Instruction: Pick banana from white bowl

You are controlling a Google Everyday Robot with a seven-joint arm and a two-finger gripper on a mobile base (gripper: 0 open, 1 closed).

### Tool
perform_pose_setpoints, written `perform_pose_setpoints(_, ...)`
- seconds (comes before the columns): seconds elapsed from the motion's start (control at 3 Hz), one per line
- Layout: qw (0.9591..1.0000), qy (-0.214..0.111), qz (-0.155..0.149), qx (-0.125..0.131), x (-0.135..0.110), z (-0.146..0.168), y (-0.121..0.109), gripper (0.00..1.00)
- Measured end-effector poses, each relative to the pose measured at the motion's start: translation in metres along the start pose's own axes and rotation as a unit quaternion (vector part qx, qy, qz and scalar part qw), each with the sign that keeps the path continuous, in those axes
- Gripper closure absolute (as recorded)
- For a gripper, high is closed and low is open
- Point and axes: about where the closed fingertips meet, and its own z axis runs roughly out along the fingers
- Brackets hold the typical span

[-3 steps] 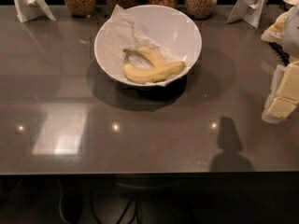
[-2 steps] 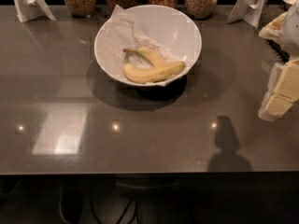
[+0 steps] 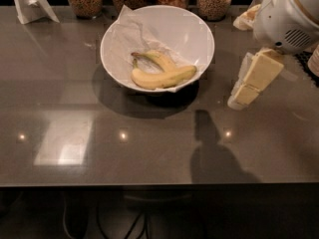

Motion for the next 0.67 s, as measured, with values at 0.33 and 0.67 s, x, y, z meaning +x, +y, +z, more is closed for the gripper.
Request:
perform_pose_setpoints(0.33, 0.9986, -0.053, -0.003, -0.007, -0.034, 0.016, -0.013, 0.00)
perform_pose_setpoints(0.67, 0.9943, -0.106, -0.004, -0.016, -0.073, 0.028, -0.029, 0.00)
